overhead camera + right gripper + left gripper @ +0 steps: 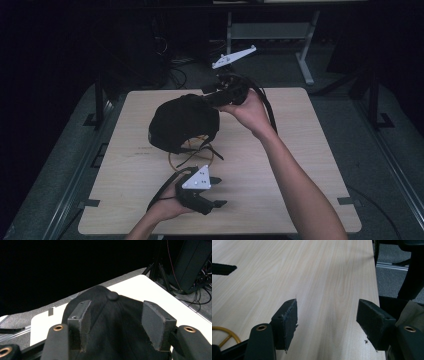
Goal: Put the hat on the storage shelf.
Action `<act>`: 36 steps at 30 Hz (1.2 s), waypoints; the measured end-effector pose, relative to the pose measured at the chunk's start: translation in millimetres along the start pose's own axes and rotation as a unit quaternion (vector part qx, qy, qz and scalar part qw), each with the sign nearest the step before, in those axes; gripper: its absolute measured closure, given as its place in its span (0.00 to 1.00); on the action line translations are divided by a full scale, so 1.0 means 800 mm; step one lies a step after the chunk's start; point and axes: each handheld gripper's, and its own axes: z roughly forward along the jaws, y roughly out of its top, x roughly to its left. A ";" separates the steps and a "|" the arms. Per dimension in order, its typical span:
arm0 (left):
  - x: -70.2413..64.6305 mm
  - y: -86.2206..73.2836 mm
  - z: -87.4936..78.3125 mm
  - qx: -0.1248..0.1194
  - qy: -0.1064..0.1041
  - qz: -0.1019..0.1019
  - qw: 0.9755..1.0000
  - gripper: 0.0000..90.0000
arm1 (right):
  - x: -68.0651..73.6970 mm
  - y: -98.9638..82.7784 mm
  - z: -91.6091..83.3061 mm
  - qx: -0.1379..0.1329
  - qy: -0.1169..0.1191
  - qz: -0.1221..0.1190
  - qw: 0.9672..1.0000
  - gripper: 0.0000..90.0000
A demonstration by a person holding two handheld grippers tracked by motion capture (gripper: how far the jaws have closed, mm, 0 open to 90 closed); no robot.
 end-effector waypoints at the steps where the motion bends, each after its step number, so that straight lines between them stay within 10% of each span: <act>1: -0.001 0.000 0.002 -0.001 -0.003 -0.002 1.000 0.37 | -0.001 -0.002 -0.002 0.002 -0.002 0.001 1.000 0.44; 36: -0.010 -0.001 0.015 0.001 -0.013 0.014 1.000 0.36 | -0.036 -0.094 -0.087 -0.010 -0.033 0.061 0.998 0.32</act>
